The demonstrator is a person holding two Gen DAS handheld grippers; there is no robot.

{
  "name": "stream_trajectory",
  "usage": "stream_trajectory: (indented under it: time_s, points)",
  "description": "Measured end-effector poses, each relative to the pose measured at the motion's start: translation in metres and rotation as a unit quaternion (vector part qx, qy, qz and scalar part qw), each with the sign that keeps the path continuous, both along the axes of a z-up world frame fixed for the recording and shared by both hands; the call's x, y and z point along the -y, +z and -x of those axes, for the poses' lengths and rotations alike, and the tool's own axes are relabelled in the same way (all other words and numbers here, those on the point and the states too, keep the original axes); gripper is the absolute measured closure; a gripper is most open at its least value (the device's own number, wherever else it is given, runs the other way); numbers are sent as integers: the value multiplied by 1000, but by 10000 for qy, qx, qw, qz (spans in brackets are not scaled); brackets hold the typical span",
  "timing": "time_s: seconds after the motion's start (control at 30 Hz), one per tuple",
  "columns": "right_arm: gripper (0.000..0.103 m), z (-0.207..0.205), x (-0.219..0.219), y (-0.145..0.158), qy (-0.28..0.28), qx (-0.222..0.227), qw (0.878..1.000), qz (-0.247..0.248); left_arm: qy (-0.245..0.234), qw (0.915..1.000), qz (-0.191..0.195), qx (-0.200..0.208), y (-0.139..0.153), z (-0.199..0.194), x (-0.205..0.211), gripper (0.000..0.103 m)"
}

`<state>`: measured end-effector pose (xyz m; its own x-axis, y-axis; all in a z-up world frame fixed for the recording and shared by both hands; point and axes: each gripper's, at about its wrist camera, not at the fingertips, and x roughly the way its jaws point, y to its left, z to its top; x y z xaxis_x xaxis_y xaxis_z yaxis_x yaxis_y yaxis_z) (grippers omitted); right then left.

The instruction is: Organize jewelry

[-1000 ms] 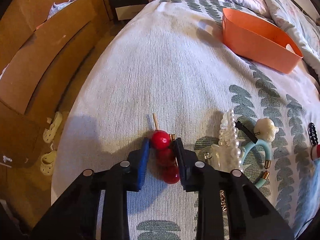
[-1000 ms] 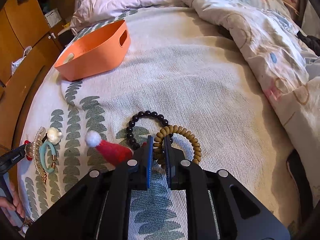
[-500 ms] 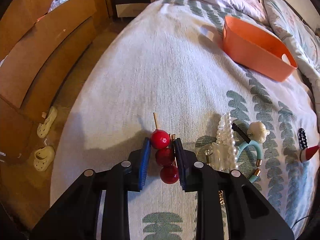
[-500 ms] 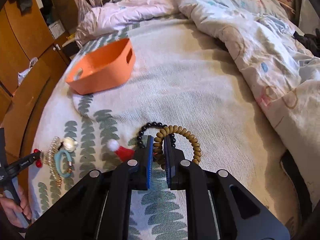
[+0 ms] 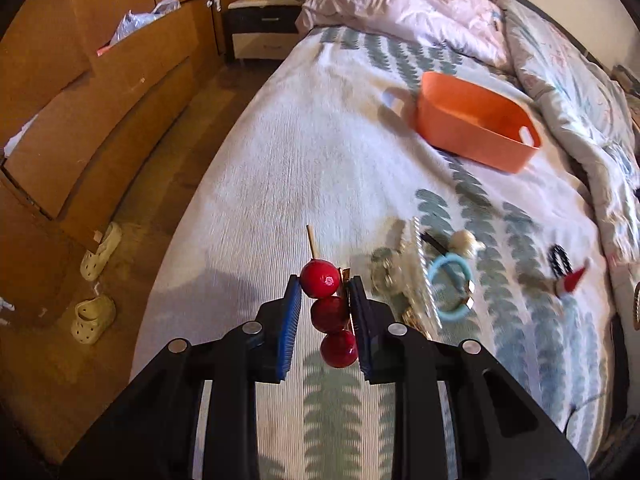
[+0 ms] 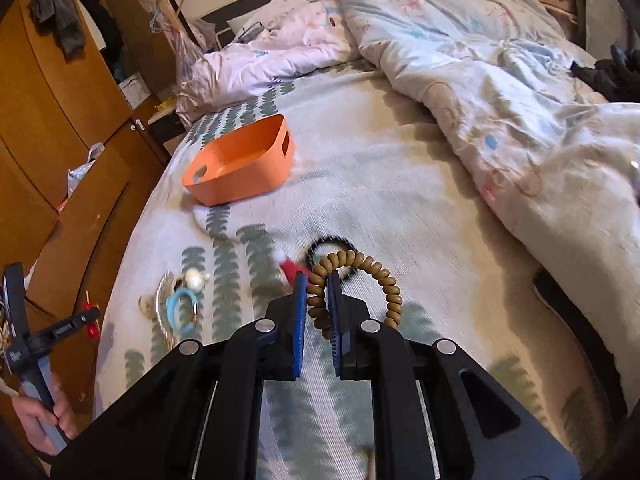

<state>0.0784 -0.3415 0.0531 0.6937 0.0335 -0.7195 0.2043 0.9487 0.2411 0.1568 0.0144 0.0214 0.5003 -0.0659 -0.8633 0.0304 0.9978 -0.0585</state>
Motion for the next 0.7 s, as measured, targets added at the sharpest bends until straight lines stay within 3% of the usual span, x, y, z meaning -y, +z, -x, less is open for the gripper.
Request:
stream_trajectory:
  time_s: [0.2, 0.43, 0.7]
  points:
    - [92, 66, -11, 1, 135, 168, 9996, -175, -154, 9998, 95, 52, 4, 40, 2, 78]
    - [92, 137, -53, -21, 297, 170, 9994, -39, -372, 9993, -6, 108, -7, 91, 7, 78]
    - [92, 149, -59, -55, 211, -260, 9994, 96, -477, 9987, -90, -159, -37, 114, 3, 78]
